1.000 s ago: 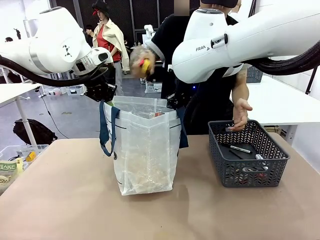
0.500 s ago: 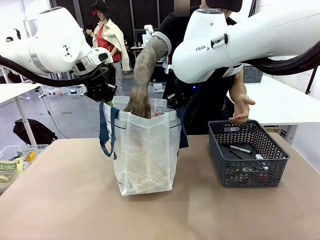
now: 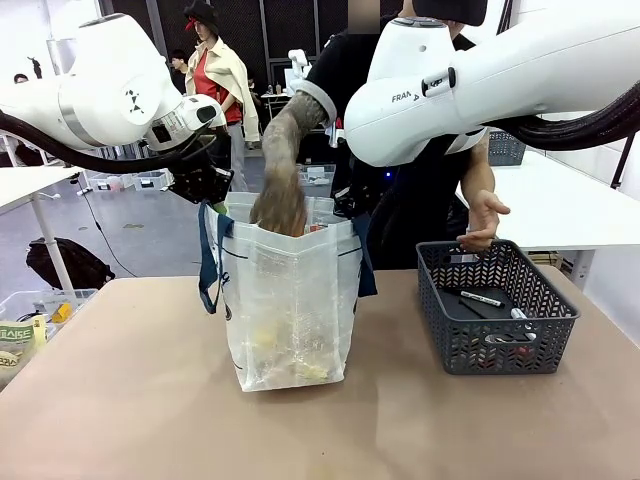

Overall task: Transfer purchased items from the store into the shopping bag.
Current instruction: Move the Reusable shopping bag to the right side of the table.

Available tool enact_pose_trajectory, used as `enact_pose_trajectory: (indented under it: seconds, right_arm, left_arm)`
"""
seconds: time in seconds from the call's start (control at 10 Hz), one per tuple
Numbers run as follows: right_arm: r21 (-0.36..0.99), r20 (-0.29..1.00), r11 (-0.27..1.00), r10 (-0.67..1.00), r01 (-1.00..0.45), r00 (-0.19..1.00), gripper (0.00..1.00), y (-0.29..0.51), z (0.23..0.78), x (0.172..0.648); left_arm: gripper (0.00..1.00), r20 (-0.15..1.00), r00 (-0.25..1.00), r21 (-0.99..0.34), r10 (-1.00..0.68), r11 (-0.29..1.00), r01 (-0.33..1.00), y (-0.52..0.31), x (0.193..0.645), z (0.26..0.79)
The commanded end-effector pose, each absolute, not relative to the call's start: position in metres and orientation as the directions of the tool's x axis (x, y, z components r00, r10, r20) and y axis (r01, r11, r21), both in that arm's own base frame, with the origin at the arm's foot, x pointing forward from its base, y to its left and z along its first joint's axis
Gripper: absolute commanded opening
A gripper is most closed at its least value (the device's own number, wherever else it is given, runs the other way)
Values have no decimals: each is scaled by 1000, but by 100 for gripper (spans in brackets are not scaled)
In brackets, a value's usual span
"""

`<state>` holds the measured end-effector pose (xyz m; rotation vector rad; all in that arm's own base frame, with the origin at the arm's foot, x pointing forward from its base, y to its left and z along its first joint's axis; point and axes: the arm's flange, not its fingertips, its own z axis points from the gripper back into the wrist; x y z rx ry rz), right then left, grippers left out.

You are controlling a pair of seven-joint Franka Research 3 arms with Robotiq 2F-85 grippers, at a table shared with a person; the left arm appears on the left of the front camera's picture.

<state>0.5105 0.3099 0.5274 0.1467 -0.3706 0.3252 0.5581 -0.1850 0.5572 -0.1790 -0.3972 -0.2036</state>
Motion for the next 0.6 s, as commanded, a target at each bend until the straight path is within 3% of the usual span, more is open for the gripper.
enact_pose_trajectory:
  seconds: [0.0,0.5]
  right_arm:
    - [88,382,940,274,-330,883,0,307,528,510]
    - [88,382,940,274,-330,883,0,307,528,510]
  left_arm:
    - [0,400,904,-132,-153,966,222,-181,557,561]
    - [0,400,904,-132,-153,966,222,-181,557,561]
